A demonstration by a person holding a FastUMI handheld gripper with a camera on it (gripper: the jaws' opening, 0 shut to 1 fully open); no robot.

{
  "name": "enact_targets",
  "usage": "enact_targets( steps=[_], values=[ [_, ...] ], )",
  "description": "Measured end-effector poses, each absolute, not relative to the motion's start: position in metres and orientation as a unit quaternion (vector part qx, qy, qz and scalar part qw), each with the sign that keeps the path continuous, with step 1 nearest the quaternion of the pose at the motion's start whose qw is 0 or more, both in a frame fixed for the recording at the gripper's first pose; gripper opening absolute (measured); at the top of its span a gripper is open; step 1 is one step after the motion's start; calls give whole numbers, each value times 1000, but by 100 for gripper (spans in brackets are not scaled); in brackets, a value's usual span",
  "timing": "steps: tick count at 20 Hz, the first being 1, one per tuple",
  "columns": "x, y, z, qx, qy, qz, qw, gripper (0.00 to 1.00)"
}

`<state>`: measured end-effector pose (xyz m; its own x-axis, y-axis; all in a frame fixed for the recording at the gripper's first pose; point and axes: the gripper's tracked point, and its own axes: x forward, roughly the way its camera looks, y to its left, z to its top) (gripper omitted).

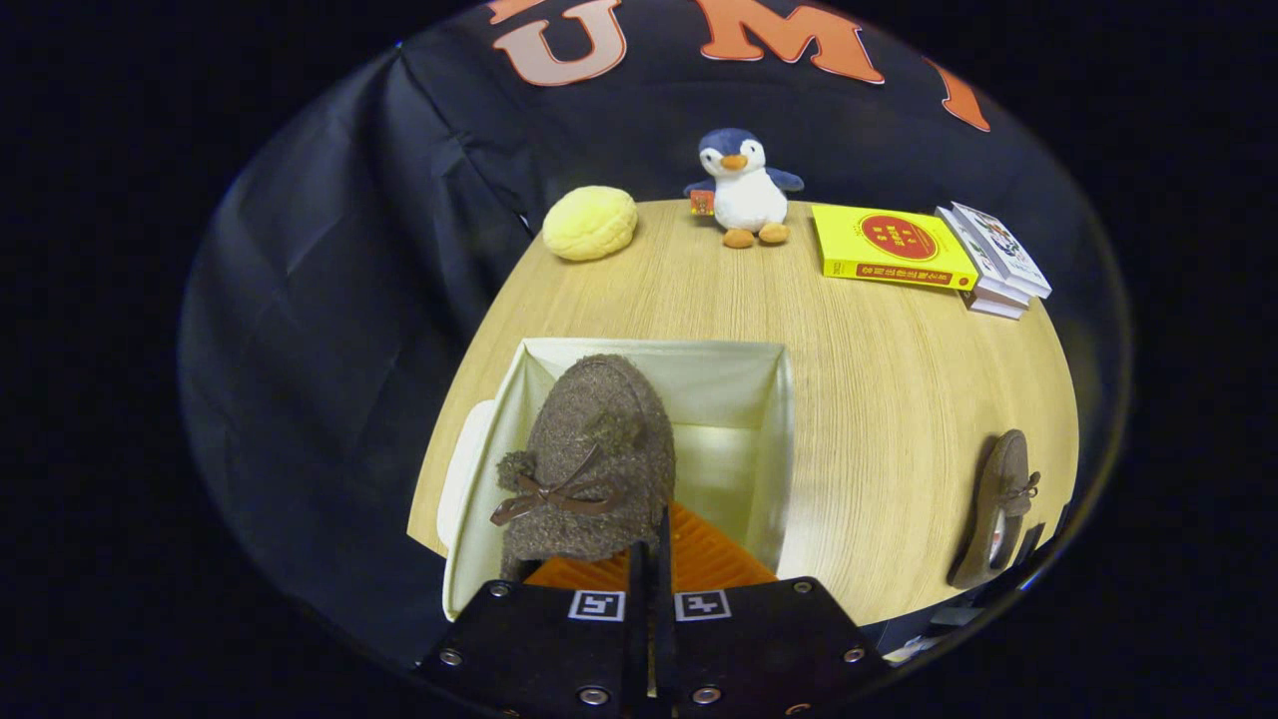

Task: Open the storage box then place both shoes into the box .Put the left shoe in first, then the right shoe, with the right side of both shoes facing outward in a uniform manner.

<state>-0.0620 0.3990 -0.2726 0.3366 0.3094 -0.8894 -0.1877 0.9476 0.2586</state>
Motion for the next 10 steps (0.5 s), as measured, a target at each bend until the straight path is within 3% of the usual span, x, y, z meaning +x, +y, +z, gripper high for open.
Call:
enact_targets(
  steps=[10],
  values=[
    [-74,440,-351,24,620,118,775,5]
  ],
)
